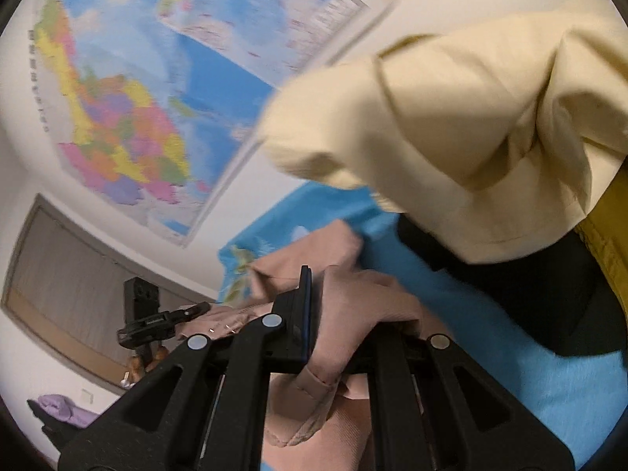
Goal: Fold large clothes
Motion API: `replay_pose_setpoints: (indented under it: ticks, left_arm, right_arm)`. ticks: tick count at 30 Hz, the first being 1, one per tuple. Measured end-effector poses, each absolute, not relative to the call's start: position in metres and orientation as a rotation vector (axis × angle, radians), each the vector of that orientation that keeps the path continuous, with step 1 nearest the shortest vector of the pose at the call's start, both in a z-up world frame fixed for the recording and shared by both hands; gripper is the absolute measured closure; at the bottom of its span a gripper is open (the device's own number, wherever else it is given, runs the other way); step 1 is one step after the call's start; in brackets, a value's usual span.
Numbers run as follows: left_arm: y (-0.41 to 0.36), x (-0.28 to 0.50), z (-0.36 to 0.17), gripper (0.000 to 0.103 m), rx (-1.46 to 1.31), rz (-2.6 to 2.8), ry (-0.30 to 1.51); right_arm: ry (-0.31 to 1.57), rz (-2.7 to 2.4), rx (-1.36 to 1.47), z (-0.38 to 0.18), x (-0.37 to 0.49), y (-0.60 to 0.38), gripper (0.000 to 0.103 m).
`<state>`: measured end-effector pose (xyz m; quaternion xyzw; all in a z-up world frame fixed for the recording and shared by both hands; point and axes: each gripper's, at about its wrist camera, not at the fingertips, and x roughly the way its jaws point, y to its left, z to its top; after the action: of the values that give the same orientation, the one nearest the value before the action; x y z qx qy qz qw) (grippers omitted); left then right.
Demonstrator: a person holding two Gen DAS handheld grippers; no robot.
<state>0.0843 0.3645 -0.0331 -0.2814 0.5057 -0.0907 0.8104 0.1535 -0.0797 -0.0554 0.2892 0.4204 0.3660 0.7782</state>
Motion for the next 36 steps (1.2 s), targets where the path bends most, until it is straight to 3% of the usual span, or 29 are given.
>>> replay_pose_setpoints:
  ticks: [4, 8, 11, 15, 16, 22, 24, 26, 28, 31, 34, 36]
  left_arm:
    - [0.367, 0.102, -0.049, 0.091, -0.621, -0.179, 1.127]
    - [0.374, 0.113, -0.061, 0.086, -0.688, -0.183, 1.163]
    - [0.385, 0.11, -0.066, 0.065, -0.875, -0.268, 1.159]
    - [0.38, 0.087, -0.033, 0.037, -0.772, -0.317, 1.053]
    - [0.377, 0.077, -0.024, 0.036, -0.738, -0.339, 1.029]
    - [0.335, 0.049, -0.011, 0.036, -0.452, -0.408, 0.999]
    - [0.314, 0.05, -0.017, 0.036, -0.369, -0.419, 1.029]
    - [0.294, 0.058, -0.027, 0.036, -0.272, -0.39, 1.068]
    - [0.288, 0.074, -0.041, 0.045, -0.279, -0.383, 1.121]
    - [0.296, 0.099, -0.053, 0.066, -0.315, -0.334, 1.137]
    - [0.314, 0.124, -0.057, 0.067, -0.438, -0.294, 1.115]
    - [0.325, 0.131, -0.056, 0.067, -0.487, -0.254, 1.093]
  right_arm:
    - [0.931, 0.757, 0.622, -0.062, 0.161, -0.08, 0.088]
    - [0.887, 0.766, 0.617, -0.053, 0.152, -0.086, 0.057]
    - [0.83, 0.77, 0.572, -0.037, 0.134, -0.092, 0.052]
    - [0.773, 0.807, 0.467, -0.02, 0.105, -0.089, 0.05]
    - [0.773, 0.836, 0.445, -0.019, 0.099, -0.086, 0.05]
    - [0.875, 0.823, 0.339, -0.038, 0.104, -0.061, 0.049]
    - [0.907, 0.818, 0.346, -0.045, 0.116, -0.051, 0.054]
    - [0.917, 0.835, 0.334, -0.046, 0.125, -0.043, 0.087]
    - [0.906, 0.85, 0.351, -0.041, 0.135, -0.039, 0.101]
    - [0.853, 0.825, 0.38, -0.027, 0.151, -0.037, 0.101]
    - [0.826, 0.803, 0.401, -0.017, 0.161, -0.035, 0.098]
    - [0.807, 0.828, 0.36, -0.011, 0.152, -0.034, 0.089]
